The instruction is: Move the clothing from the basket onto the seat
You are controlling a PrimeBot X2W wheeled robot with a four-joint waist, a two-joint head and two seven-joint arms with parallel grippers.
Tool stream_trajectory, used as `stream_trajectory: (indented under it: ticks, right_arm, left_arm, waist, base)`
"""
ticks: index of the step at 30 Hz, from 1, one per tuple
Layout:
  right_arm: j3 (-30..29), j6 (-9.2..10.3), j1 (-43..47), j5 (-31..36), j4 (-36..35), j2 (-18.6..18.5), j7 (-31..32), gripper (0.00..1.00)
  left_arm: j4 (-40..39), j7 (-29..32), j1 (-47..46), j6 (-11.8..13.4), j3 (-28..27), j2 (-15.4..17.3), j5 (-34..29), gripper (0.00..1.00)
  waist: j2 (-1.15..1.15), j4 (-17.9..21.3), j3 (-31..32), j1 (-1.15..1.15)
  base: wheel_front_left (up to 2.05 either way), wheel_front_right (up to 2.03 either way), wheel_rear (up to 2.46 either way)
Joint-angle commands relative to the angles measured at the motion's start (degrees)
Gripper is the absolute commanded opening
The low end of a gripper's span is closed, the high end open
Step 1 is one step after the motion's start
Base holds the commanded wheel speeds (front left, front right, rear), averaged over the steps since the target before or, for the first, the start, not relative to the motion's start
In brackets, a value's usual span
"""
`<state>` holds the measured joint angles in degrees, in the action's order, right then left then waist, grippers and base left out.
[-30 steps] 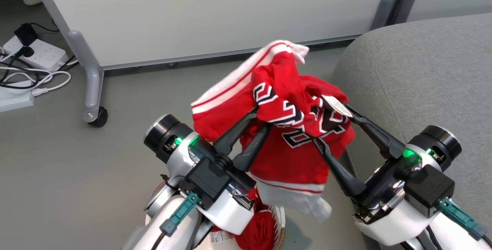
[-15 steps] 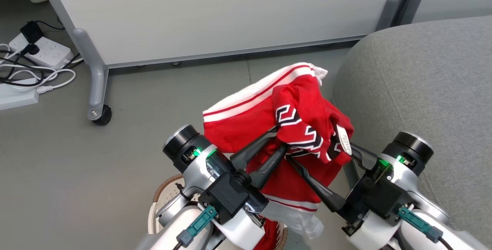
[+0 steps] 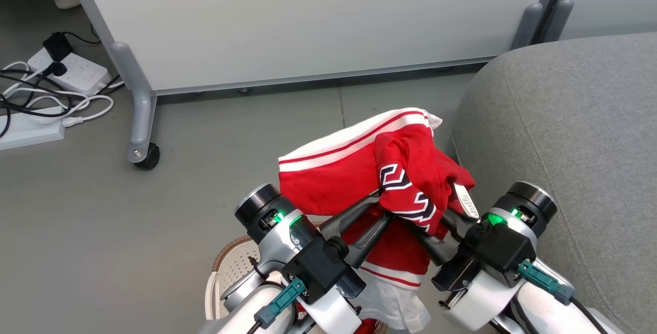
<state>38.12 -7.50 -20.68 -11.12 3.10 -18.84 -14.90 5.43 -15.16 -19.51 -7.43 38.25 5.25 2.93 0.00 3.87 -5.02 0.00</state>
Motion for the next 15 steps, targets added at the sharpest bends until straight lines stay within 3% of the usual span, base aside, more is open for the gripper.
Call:
stream_trajectory:
  ticks: [1, 8, 9, 10, 11, 13, 14, 15]
  right_arm:
    - [-0.4, 0.03, 0.0, -0.6, 0.4, 0.0, -0.3, 0.00]
    - [-1.6, 0.03, 0.6, -1.2, -0.2, 1.0, -0.3, 0.00]
    - [-2.1, 0.03, 0.6, -1.5, -0.4, 1.2, -0.3, 0.00]
    - [-2.7, 0.03, 0.7, -1.8, -0.6, 1.5, -0.3, 0.00]
    - [-2.7, 0.03, 0.7, -1.8, -0.6, 1.5, -0.3, 0.00]
    - [-3.7, 0.05, 1.2, -2.2, -1.0, 1.9, -0.4, 0.00]
    - [-4.1, 0.01, 1.6, -2.2, -1.1, 2.2, -0.4, 0.00]
    - [-4.7, 0.01, 2.0, -2.3, -1.1, 2.4, -0.4, 0.00]
  left_arm:
    - [0.6, 0.0, -0.4, 0.0, 0.1, 0.6, 0.3, 0.00]
    - [2.0, 0.1, -0.2, -0.1, 0.1, 0.9, 0.4, 0.00]
    - [2.1, 0.1, -0.1, -0.1, 0.0, 0.9, 0.3, 0.11]
    - [2.2, 0.1, -0.1, -0.1, -0.1, 0.9, 0.2, 0.33]
    - [2.2, 0.1, -0.1, -0.1, -0.1, 0.9, 0.2, 0.33]
    - [2.3, 0.2, 0.0, -0.1, -0.4, 0.9, -0.3, 0.84]
    - [2.1, 0.1, 0.1, -0.1, -0.5, 0.7, -0.4, 1.00]
    - [1.9, 0.1, 0.1, -0.1, -0.8, 0.6, -0.4, 1.00]
  waist:
    - [0.00, -0.2, 0.1, 0.00]
    - [0.00, -0.5, 0.1, 0.00]
    - [0.00, -0.5, 0.1, 0.00]
    - [0.00, -0.5, 0.1, 0.00]
    - [0.00, -0.5, 0.1, 0.00]
    - [0.00, -0.4, 0.1, 0.00]
    - [0.00, -0.4, 0.2, 0.00]
    - [0.00, -0.4, 0.2, 0.00]
  base:
    - [0.00, 0.00, 0.00]
    - [0.00, 0.00, 0.00]
    - [0.00, 0.00, 0.00]
    - [0.00, 0.00, 0.00]
    - [0.00, 0.00, 0.00]
    - [0.00, 0.00, 0.00]
    - [0.00, 0.00, 0.00]
    - [0.00, 0.00, 0.00]
